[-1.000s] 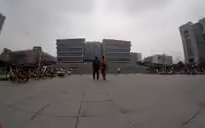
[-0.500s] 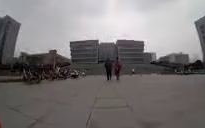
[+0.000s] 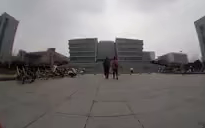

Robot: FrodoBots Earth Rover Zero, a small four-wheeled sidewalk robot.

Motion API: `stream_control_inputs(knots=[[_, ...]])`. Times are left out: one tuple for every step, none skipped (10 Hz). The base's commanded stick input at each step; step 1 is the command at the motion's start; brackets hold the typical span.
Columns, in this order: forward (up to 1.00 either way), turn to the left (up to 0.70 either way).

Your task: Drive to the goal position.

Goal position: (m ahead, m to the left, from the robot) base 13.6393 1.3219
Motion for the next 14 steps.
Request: stream_control_inputs(knots=[[0.7, -0.01], [0.7, -0.01], [0.7, -0.01], [0.7, -0.01], [0.7, -0.01], [0.7, -0.01], [0.7, -0.01], [0.7, -0.01], [0.7, -0.01], [0.7, -0.01], [0.7, -0.01], [0.7, -0.01], [0.7, -0.01], [0.7, -0.01]])
